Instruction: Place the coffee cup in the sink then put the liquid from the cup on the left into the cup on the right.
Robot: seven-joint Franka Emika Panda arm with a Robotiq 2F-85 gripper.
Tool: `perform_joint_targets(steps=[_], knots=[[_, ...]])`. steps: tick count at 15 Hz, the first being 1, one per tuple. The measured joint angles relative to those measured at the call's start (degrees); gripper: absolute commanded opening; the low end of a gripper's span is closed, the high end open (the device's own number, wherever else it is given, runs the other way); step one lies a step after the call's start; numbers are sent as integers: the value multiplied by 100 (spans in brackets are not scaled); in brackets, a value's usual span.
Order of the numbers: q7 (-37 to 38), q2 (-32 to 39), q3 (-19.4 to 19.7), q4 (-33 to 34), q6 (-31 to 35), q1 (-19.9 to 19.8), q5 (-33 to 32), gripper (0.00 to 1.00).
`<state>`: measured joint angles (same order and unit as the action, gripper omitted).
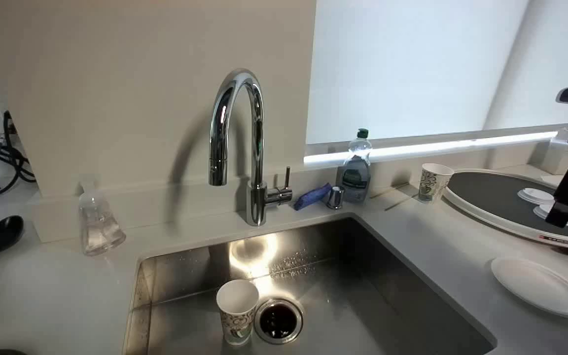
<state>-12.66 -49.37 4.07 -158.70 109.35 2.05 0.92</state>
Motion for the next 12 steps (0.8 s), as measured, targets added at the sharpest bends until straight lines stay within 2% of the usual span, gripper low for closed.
perform_joint_targets(steps=[9, 12], knots=[[-1, 77, -6, -98, 0, 17, 20, 100], [-17, 237, -185, 85, 153, 401, 290, 100]])
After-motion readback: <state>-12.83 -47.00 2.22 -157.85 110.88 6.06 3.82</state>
